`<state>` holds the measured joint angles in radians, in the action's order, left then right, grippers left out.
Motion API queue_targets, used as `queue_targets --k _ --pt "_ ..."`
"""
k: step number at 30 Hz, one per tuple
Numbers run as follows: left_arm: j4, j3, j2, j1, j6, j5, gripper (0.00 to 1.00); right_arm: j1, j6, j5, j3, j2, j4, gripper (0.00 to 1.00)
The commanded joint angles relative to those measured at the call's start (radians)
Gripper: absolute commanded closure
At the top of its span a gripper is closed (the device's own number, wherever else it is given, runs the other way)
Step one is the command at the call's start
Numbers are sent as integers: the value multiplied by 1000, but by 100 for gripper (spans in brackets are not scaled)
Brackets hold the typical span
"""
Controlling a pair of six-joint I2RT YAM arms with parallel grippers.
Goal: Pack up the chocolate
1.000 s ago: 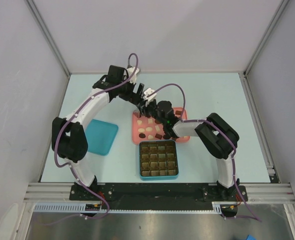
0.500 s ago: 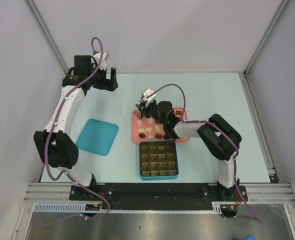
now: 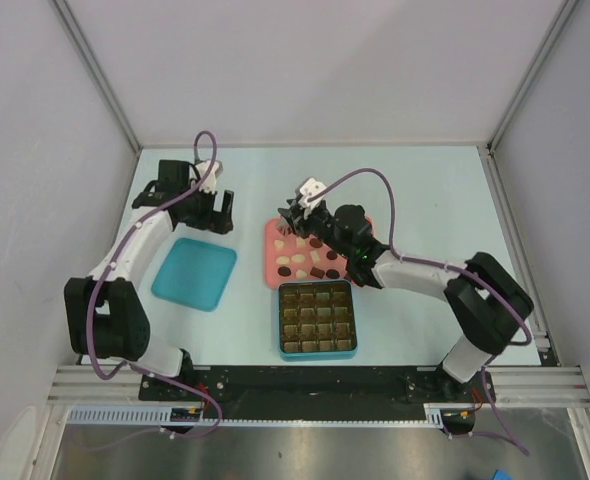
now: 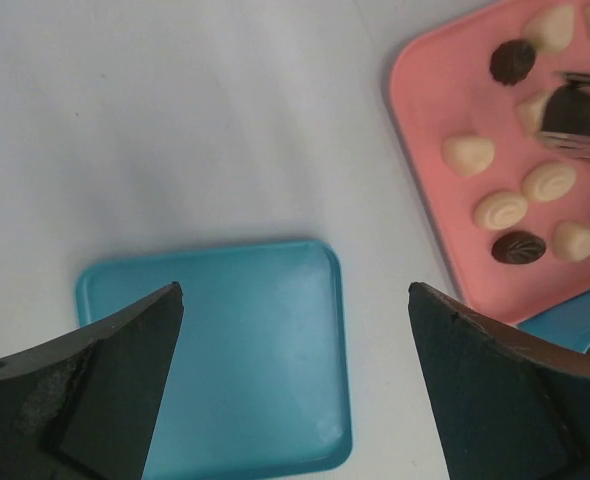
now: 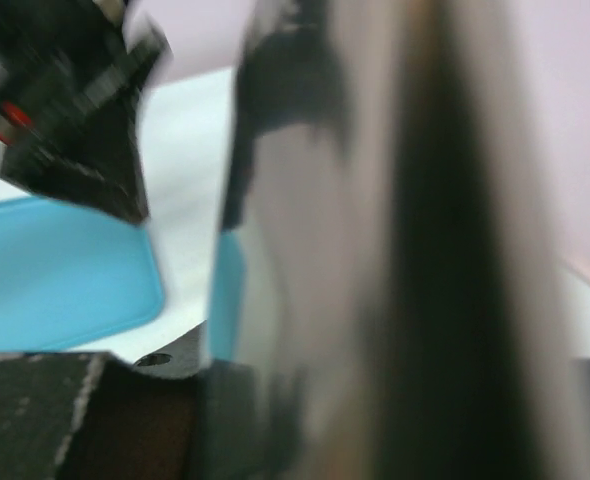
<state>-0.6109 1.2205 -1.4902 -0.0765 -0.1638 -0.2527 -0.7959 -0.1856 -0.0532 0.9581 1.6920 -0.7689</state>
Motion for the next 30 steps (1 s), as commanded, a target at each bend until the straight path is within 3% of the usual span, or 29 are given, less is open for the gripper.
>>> queue_targets --k 1,13,18,30 --pt "43 -53 64 1 -39 32 0 -43 -18 13 -38 -169 17 77" --pt "28 -164 143 14 -91 50 0 -242 55 142 -245 -564 270 76" --pt "27 -197 174 15 -102 55 0 -302 78 173 -278 -569 266 76" --pt "19 -208 205 15 -117 72 0 -312 75 181 -292 -451 143 71"
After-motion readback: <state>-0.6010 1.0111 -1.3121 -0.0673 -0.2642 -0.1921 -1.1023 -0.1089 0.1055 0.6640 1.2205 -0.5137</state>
